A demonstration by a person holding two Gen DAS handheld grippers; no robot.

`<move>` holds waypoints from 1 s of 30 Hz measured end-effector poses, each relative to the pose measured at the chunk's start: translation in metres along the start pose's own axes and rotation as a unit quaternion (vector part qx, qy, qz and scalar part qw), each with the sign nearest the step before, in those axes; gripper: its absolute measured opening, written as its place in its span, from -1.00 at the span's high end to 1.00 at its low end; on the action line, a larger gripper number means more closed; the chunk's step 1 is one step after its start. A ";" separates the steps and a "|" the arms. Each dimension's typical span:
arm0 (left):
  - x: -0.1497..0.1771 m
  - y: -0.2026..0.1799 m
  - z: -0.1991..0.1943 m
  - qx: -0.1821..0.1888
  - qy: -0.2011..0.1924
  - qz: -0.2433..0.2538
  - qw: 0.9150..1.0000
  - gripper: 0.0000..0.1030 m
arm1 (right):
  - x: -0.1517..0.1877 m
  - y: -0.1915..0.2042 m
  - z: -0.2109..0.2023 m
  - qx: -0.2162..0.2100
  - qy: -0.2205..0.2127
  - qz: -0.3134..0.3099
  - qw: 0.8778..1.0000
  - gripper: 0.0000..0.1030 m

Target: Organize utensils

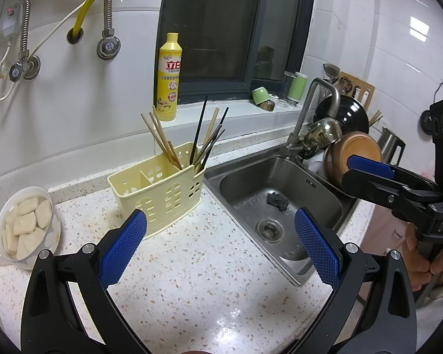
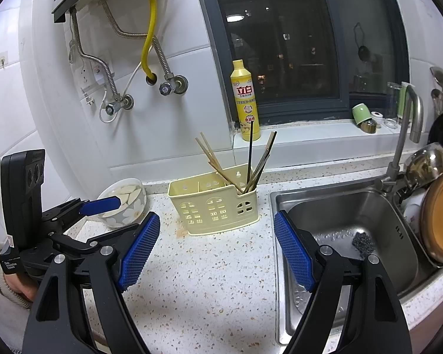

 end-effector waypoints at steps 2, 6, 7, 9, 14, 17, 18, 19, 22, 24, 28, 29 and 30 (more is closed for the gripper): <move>0.000 0.000 0.000 0.000 0.000 0.000 1.000 -0.87 | 0.000 0.000 0.000 0.000 0.000 0.001 1.000 -0.49; 0.000 0.000 0.000 0.000 0.000 -0.001 1.000 -0.87 | -0.001 0.000 0.000 -0.001 0.000 0.000 1.000 -0.49; 0.000 0.000 0.000 0.000 0.000 -0.001 1.000 -0.87 | -0.001 0.000 0.000 -0.001 0.000 -0.001 1.000 -0.49; 0.000 0.000 0.000 0.001 0.000 -0.001 1.000 -0.87 | -0.001 0.001 0.000 -0.001 0.000 -0.001 1.000 -0.49; 0.000 0.000 0.000 0.001 0.000 0.001 1.000 -0.87 | -0.001 0.001 0.000 0.001 -0.001 -0.001 1.000 -0.49; 0.000 0.001 0.000 0.002 0.000 -0.001 1.000 -0.87 | -0.001 0.001 0.000 0.001 -0.001 -0.001 1.000 -0.49; -0.001 0.001 0.001 0.001 0.001 -0.001 1.000 -0.87 | -0.001 0.001 0.000 0.001 -0.001 -0.001 1.000 -0.49; -0.001 0.001 0.001 0.001 0.001 -0.001 1.000 -0.87 | -0.001 0.001 0.000 0.001 -0.001 -0.001 1.000 -0.49; -0.001 0.002 0.001 0.001 0.000 0.000 1.000 -0.87 | -0.002 0.001 0.000 0.002 -0.001 -0.001 1.000 -0.49; -0.001 0.002 0.001 0.001 0.001 -0.001 1.000 -0.87 | -0.003 0.001 0.000 0.001 -0.001 -0.002 1.000 -0.49; -0.001 0.003 0.001 -0.001 0.001 -0.001 1.000 -0.87 | -0.003 0.000 0.001 0.000 -0.001 -0.001 1.000 -0.49; -0.001 0.004 0.001 0.000 0.001 -0.002 1.000 -0.87 | -0.003 0.000 0.001 0.000 -0.001 -0.001 1.000 -0.49; -0.001 0.003 0.001 0.000 0.001 -0.002 1.000 -0.87 | -0.003 0.000 0.001 0.000 -0.001 -0.002 1.000 -0.49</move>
Point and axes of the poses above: each gripper's, at about its wrist camera, not at the fingertips, and z roughly the way its jaws point, y to its left, x to its underside, the point moved 3 cm from there along z, roughly the way its jaws point, and after that the axes turned 8 degrees about -y, right-handed, at the moved point
